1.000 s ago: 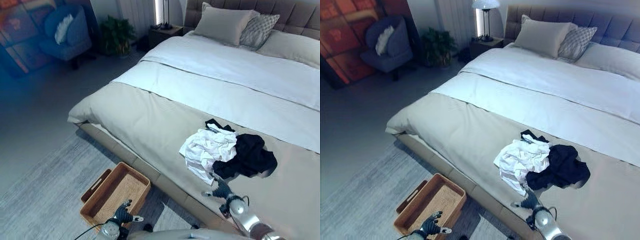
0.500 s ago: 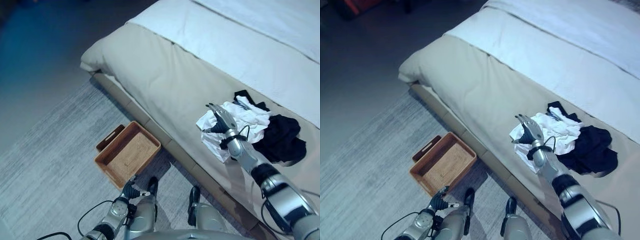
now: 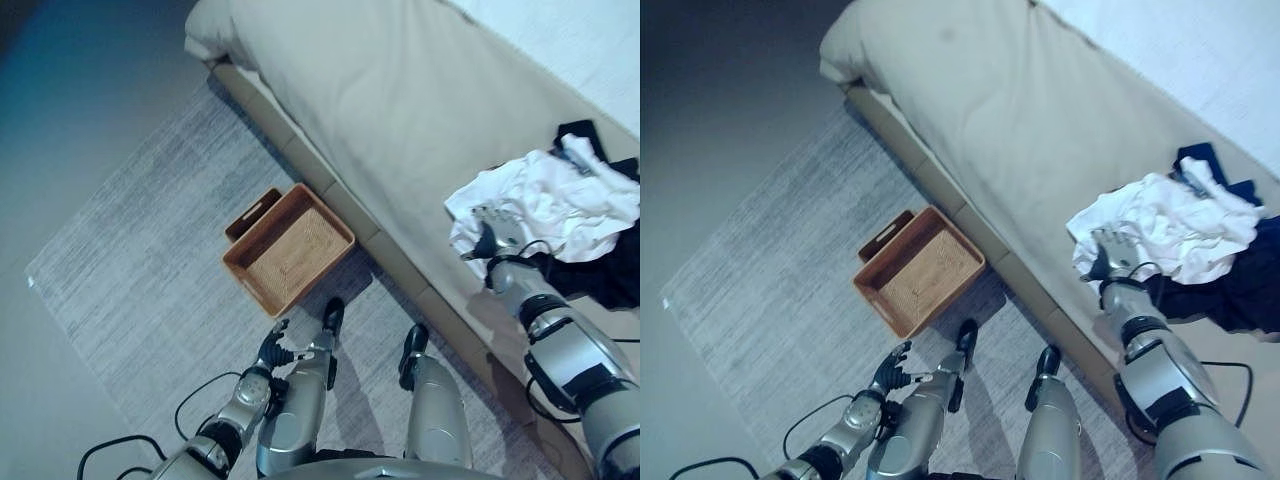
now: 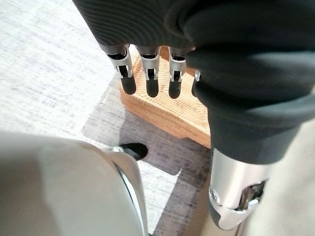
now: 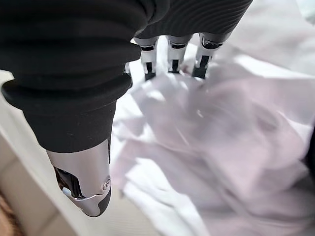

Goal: Pick up clothes into the bucket

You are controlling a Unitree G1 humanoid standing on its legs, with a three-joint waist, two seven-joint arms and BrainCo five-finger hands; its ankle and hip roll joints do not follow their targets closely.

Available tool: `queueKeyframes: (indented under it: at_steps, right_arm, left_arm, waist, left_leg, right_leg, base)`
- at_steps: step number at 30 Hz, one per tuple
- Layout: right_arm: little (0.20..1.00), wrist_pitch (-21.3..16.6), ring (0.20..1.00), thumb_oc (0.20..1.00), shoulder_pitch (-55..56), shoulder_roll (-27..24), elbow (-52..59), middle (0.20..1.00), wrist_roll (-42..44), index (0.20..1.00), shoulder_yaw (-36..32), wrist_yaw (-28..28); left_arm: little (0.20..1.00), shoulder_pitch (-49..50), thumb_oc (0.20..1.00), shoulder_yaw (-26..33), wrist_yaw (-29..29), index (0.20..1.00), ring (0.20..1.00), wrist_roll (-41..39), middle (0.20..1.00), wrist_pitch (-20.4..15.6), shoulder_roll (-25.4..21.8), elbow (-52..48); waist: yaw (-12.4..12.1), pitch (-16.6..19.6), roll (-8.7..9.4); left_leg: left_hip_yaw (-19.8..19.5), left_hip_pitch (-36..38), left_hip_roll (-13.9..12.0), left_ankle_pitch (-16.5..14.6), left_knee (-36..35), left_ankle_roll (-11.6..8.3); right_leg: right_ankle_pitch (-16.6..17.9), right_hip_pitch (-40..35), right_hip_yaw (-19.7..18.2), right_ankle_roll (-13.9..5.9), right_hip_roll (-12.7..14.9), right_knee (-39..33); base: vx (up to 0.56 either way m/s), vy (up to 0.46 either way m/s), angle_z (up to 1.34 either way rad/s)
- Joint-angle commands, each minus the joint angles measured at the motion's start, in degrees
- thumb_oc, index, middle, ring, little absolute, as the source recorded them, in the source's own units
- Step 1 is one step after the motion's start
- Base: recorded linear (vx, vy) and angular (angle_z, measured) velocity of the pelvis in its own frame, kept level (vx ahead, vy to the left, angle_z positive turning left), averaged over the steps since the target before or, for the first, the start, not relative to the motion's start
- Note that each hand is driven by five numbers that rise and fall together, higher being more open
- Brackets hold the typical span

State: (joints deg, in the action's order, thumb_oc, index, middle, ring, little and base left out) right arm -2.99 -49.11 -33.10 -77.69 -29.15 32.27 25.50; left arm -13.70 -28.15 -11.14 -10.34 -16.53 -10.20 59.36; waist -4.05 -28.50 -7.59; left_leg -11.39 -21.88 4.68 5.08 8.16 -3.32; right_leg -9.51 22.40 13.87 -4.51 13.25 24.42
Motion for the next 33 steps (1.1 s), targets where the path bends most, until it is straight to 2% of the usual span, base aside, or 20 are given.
queueKeyframes:
  at_steps: [1, 5, 7, 14, 15, 16, 17, 18, 23, 25, 27, 28, 30, 31, 33]
  right_arm:
    - [1.000, 4.17, 1.000, 1.000, -3.79, -5.98, -3.69, 1.000, -2.60, 1.000, 2.27, -1.33]
    - [1.000, 5.21, 1.000, 1.000, -4.12, -8.60, -4.69, 1.000, -3.35, 1.000, 2.01, -2.19]
    - [1.000, 5.59, 1.000, 1.000, -4.20, -11.91, -5.32, 1.000, -3.13, 1.000, 1.49, -2.76]
    - [1.000, 4.91, 1.000, 1.000, -2.44, -18.03, -5.39, 1.000, -3.26, 1.000, 0.91, -2.48]
    - [0.545, 4.69, 0.545, 0.545, -1.20, -19.10, -5.82, 0.545, -3.12, 0.545, 0.11, -2.28]
    - [0.464, 4.69, 0.464, 0.464, -1.16, -19.11, -5.80, 0.464, -3.12, 0.464, 0.08, -2.28]
    - [0.253, 4.69, 0.253, 0.253, -1.16, -19.11, -5.80, 0.253, -3.12, 0.253, 0.08, -2.28]
    - [0.200, 4.74, 0.200, 0.200, -0.78, -20.35, -6.33, 0.200, -3.41, 0.200, -0.45, -1.55]
    - [0.200, 3.64, 0.200, 0.200, 1.54, -21.05, -5.12, 0.200, -1.30, 0.200, -3.43, 0.83]
    - [0.200, 3.02, 0.200, 0.200, -0.89, -20.38, -2.92, 0.200, -0.72, 0.200, -2.16, 1.65]
    - [0.200, 1.89, 0.200, 0.200, -2.98, -19.97, 1.42, 0.200, 0.39, 0.200, -1.01, 2.71]
    - [0.200, 1.89, 0.200, 0.200, -2.98, -19.97, 1.42, 0.200, 0.39, 0.200, -1.01, 2.71]
    - [0.200, 0.65, 0.200, 0.200, -7.53, -19.92, 7.27, 0.200, 3.12, 0.200, 0.17, 4.25]
    - [0.200, 0.65, 0.200, 0.200, -7.56, -19.91, 7.26, 0.200, 3.13, 0.200, 0.20, 4.24]
    - [0.200, 0.24, 0.200, 0.200, -10.65, -20.40, 10.56, 0.200, 3.95, 0.200, 1.29, 4.69]
  left_arm:
    - [1.000, 1.51, 1.000, -0.99, -0.56, 1.000, 1.000, -2.88, 1.000, 0.16, 1.01, -3.30]
    - [1.000, 1.11, 1.000, -1.20, -0.28, 1.000, 1.000, -3.91, 1.000, 0.13, 0.86, -5.58]
    - [1.000, 0.90, 1.000, -1.70, 0.09, 1.000, 1.000, -4.30, 1.000, 0.23, 0.41, -7.99]
    - [1.000, 0.80, 1.000, -3.04, 0.93, 1.000, 1.000, -3.79, 1.000, 0.14, 0.34, -9.40]
    - [1.000, 1.18, 1.000, -3.43, 1.32, 1.000, 1.000, -3.49, 1.000, 0.05, 0.32, -10.16]
    - [1.000, 1.19, 1.000, -3.44, 1.32, 1.000, 1.000, -3.49, 1.000, 0.05, 0.31, -10.16]
    - [1.000, 1.19, 1.000, -3.45, 1.32, 1.000, 1.000, -3.49, 1.000, 0.05, 0.31, -10.16]
    - [1.000, 1.58, 1.000, -3.96, 1.82, 1.000, 1.000, -3.04, 1.000, -0.20, 0.29, -10.87]
    - [1.000, 2.76, 1.000, -3.91, 2.51, 1.000, 1.000, -2.21, 1.000, -0.80, -0.13, -12.37]
    - [1.000, 2.98, 1.000, -3.15, 2.57, 1.000, 1.000, -2.08, 1.000, -1.22, -0.72, -11.93]
    - [1.000, 2.53, 1.000, -1.65, 2.10, 1.000, 1.000, -2.25, 1.000, -1.42, -0.79, -10.68]
    - [1.000, 2.53, 1.000, -1.65, 2.10, 1.000, 1.000, -2.25, 1.000, -1.42, -0.79, -10.68]
    - [1.000, 2.25, 1.000, 0.58, 1.18, 1.000, 1.000, -2.44, 1.000, -1.39, -1.02, -8.55]
    - [1.000, 2.26, 1.000, 0.60, 1.18, 1.000, 1.000, -2.44, 1.000, -1.39, -1.01, -8.54]
    - [1.000, 2.25, 1.000, 2.00, 0.70, 1.000, 1.000, -2.94, 1.000, -1.44, -1.48, -7.31]
  waist:
    - [-0.07, -0.87, 0.50]
    - [-0.17, -1.30, 0.11]
    - [-0.22, -1.30, 0.05]
    - [-0.29, -1.30, 0.07]
    - [-0.47, -1.30, -0.29]
    - [-0.49, -1.30, -0.29]
    - [-0.49, -1.30, -0.29]
    - [-0.68, -1.30, -0.78]
    - [-1.02, -1.30, -1.24]
    - [-1.12, -1.30, -0.96]
    - [-0.48, -1.30, 0.26]
    - [-0.48, -1.30, 0.26]
    - [0.52, -1.30, 2.45]
    - [0.54, -1.30, 2.44]
    - [1.15, -1.15, 3.94]
  left_leg:
    - [0.78, -2.84, 2.93, -5.71, 8.57, 2.23]
    - [0.62, -4.87, 3.21, -5.41, 8.96, 2.24]
    - [0.26, -6.60, 3.33, -4.93, 8.67, 2.17]
    - [0.34, -8.57, 3.25, -4.10, 7.55, 2.11]
    - [0.41, -8.77, 3.23, -3.89, 7.28, 2.10]
    - [0.41, -8.76, 3.22, -3.89, 7.27, 2.10]
    - [0.41, -8.76, 3.22, -3.89, 7.27, 2.10]
    - [0.46, -8.75, 3.12, -3.64, 6.84, 2.14]
    - [0.41, -7.02, 2.83, -3.41, 5.79, 2.18]
    - [0.68, -5.64, 2.43, -3.32, 5.07, 2.12]
    - [1.41, -4.21, 1.88, -3.33, 4.21, 2.08]
    - [1.41, -4.21, 1.88, -3.33, 4.20, 2.08]
    - [2.63, -2.18, 0.99, -3.56, 4.04, 1.84]
    - [2.63, -2.16, 0.99, -3.55, 4.02, 1.84]
    - [3.41, -0.09, 0.39, -3.75, 3.44, 1.65]
  right_leg:
    - [4.55, -0.61, -2.65, -1.03, 2.54, -0.58]
    - [4.53, 1.34, -2.42, -0.99, 3.00, 0.08]
    - [4.69, 3.20, -2.02, -1.01, 3.37, 0.35]
    - [5.31, 5.95, -2.04, -1.28, 3.73, 0.17]
    - [5.53, 6.26, -1.93, -1.40, 3.88, 0.00]
    - [5.53, 6.25, -1.93, -1.40, 3.88, -0.01]
    - [5.53, 6.25, -1.93, -1.40, 3.87, -0.01]
    - [5.72, 6.51, -1.96, -1.52, 3.78, -0.25]
    - [6.13, 5.21, -2.41, -1.85, 3.59, -1.60]
    - [6.36, 4.27, -2.82, -1.93, 3.24, -2.42]
    - [6.90, 3.64, -3.62, -2.16, 2.57, -3.23]
    - [6.90, 3.64, -3.62, -2.16, 2.57, -3.23]
    - [7.46, 1.86, -4.64, -2.27, 1.66, -4.49]
    - [7.47, 1.84, -4.64, -2.27, 1.66, -4.52]
    - [7.92, -0.06, -5.10, -2.46, 0.88, -5.75]
  base:
    - [-0.03, 0.024, 0.09]
    - [-0.02, 0.012, 0.14]
    - [-0.02, 0.005, 0.13]
    - [-0.02, 0.001, 0.04]
    - [-0.01, -0.001, 0.03]
    - [0.00, 0.000, 0.00]
    - [-0.01, 0.010, 0.04]
    - [-0.01, 0.010, 0.04]
    - [0.00, 0.001, 0.01]
    - [0.00, 0.006, -0.03]
    - [0.00, 0.020, -0.09]
    - [0.01, 0.020, -0.16]
    - [0.01, 0.000, -0.25]
    - [0.00, -0.016, -0.39]
    - [0.02, -0.001, -0.37]
